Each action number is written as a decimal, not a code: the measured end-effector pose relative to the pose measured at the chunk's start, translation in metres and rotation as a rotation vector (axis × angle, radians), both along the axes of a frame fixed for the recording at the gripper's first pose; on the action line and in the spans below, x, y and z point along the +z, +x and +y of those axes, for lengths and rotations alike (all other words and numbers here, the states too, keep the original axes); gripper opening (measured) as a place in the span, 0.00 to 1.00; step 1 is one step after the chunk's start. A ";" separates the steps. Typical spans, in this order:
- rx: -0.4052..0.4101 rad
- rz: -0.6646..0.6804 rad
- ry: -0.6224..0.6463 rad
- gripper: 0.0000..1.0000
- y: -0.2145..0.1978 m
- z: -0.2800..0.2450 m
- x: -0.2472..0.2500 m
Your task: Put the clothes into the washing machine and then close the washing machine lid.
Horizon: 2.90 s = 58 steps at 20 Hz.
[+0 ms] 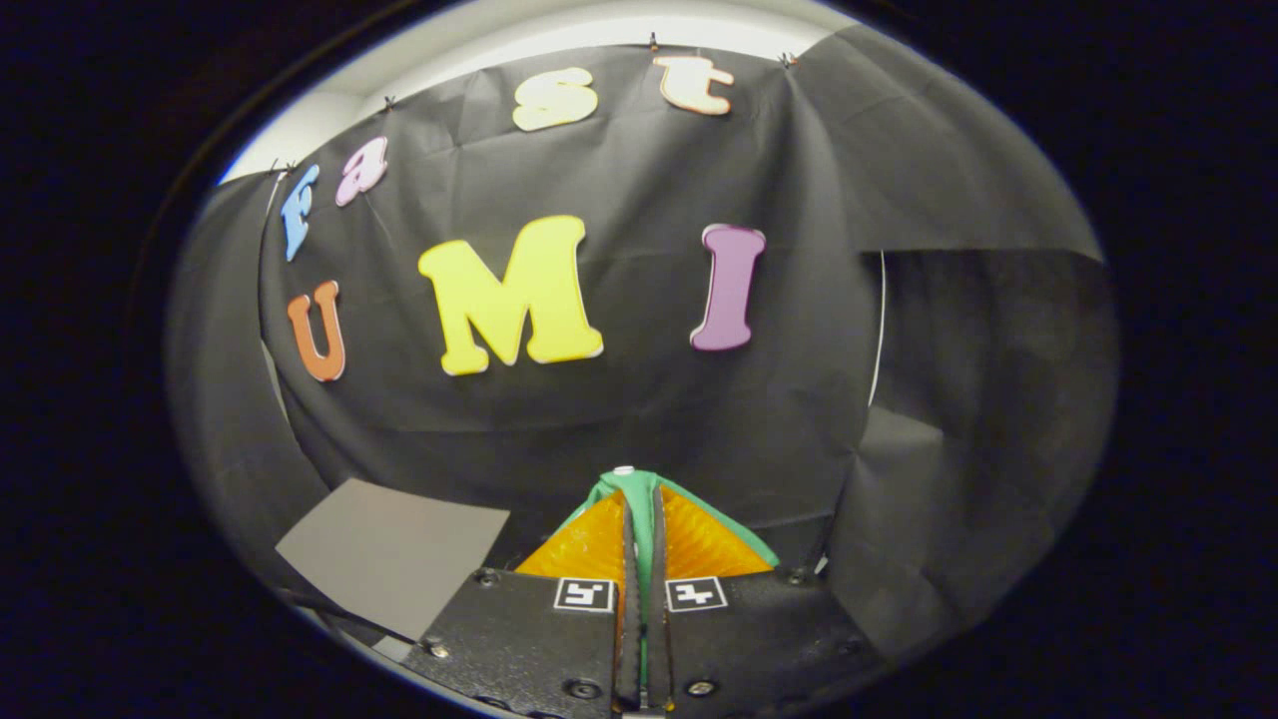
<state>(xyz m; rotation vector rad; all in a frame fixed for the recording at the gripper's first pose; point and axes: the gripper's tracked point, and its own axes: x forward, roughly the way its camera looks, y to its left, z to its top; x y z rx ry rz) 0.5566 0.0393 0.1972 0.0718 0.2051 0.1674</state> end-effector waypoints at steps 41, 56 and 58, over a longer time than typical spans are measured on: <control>-0.151 0.895 -0.051 0.06 0.025 -0.035 -0.403; -0.146 0.814 -0.103 0.67 0.032 -0.035 -0.391; -0.145 0.791 -0.122 0.67 0.033 -0.036 -0.387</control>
